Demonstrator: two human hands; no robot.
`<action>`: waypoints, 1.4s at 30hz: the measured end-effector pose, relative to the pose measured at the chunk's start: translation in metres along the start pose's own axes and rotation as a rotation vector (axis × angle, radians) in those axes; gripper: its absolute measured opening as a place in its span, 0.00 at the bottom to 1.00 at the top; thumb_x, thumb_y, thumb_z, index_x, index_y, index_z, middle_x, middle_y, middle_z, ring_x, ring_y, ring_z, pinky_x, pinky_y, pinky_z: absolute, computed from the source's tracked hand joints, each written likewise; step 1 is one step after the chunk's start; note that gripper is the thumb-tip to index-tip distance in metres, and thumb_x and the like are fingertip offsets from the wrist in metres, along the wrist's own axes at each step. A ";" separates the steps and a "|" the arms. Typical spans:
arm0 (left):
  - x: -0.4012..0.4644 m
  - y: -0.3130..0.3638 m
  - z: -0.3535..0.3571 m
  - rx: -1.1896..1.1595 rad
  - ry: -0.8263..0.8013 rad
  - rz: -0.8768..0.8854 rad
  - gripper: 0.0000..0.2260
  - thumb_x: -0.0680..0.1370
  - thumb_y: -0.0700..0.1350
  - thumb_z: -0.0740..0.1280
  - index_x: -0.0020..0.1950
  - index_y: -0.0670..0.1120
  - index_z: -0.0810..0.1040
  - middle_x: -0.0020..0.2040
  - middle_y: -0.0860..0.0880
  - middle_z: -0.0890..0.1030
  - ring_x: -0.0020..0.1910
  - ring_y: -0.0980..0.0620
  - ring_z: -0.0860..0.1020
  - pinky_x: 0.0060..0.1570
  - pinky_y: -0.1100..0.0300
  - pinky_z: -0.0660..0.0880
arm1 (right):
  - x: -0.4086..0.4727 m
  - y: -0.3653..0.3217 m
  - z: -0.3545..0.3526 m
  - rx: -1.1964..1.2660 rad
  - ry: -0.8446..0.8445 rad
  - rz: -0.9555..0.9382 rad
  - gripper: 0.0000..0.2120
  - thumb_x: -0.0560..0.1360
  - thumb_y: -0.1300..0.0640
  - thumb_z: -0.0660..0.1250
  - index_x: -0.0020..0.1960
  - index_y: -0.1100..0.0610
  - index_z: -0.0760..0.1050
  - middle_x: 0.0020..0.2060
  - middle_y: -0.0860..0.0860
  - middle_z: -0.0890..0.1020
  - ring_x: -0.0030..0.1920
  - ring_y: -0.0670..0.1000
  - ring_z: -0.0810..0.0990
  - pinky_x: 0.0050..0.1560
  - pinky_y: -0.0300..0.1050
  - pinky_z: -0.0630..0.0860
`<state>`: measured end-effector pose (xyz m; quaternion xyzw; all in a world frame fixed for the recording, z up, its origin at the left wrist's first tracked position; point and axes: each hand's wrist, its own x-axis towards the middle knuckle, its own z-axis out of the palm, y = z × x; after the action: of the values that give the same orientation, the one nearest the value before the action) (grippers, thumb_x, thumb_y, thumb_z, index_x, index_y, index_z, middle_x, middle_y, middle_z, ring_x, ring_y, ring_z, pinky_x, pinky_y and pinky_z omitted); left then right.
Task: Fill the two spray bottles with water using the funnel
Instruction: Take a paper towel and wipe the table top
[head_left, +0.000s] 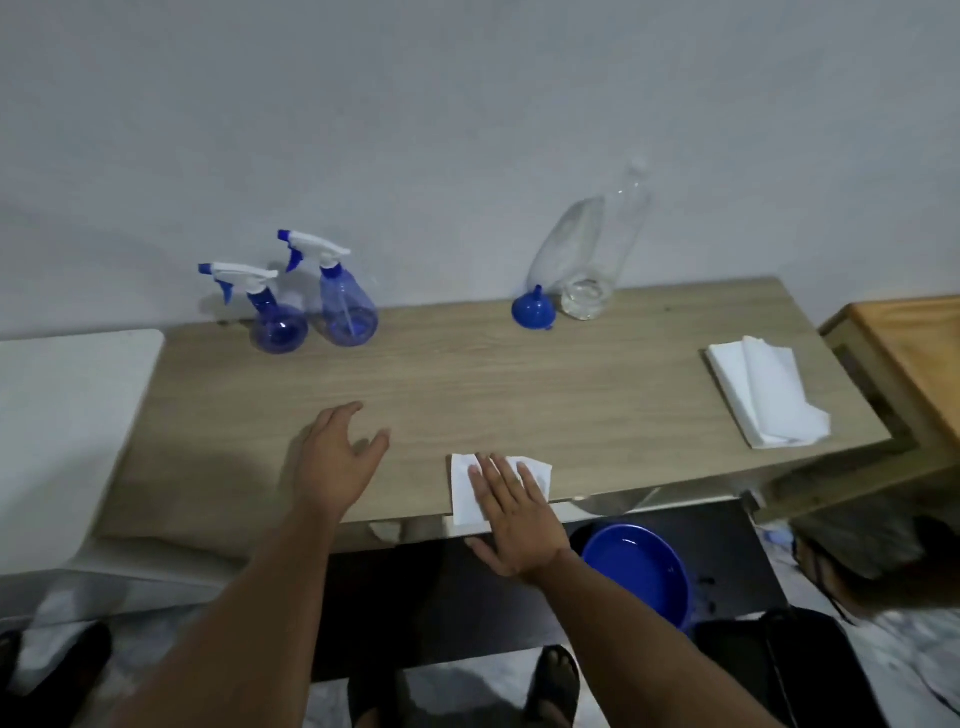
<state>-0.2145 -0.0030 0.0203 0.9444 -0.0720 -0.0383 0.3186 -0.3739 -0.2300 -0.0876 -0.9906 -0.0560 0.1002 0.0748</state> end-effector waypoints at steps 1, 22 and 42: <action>-0.002 0.016 0.012 -0.011 0.000 0.010 0.23 0.75 0.54 0.74 0.67 0.48 0.77 0.64 0.48 0.78 0.63 0.46 0.77 0.67 0.52 0.72 | -0.011 0.023 -0.003 -0.010 -0.010 0.010 0.46 0.80 0.33 0.57 0.86 0.62 0.50 0.86 0.59 0.50 0.86 0.61 0.50 0.82 0.64 0.48; -0.016 0.100 0.052 0.021 -0.080 0.046 0.24 0.74 0.59 0.70 0.68 0.52 0.77 0.65 0.51 0.78 0.63 0.49 0.77 0.66 0.48 0.73 | -0.099 0.176 -0.048 0.183 0.005 0.708 0.39 0.81 0.69 0.60 0.86 0.60 0.46 0.86 0.57 0.46 0.86 0.57 0.43 0.86 0.56 0.46; -0.111 0.208 0.115 -0.172 -1.011 0.418 0.14 0.76 0.52 0.71 0.60 0.50 0.80 0.59 0.51 0.83 0.55 0.54 0.80 0.61 0.53 0.78 | -0.262 0.048 -0.118 1.974 0.775 1.562 0.09 0.80 0.62 0.70 0.59 0.64 0.79 0.53 0.65 0.87 0.53 0.65 0.86 0.61 0.65 0.81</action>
<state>-0.3605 -0.2173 0.0578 0.7447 -0.3986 -0.4284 0.3211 -0.6002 -0.3266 0.0687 -0.2552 0.6484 -0.1732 0.6960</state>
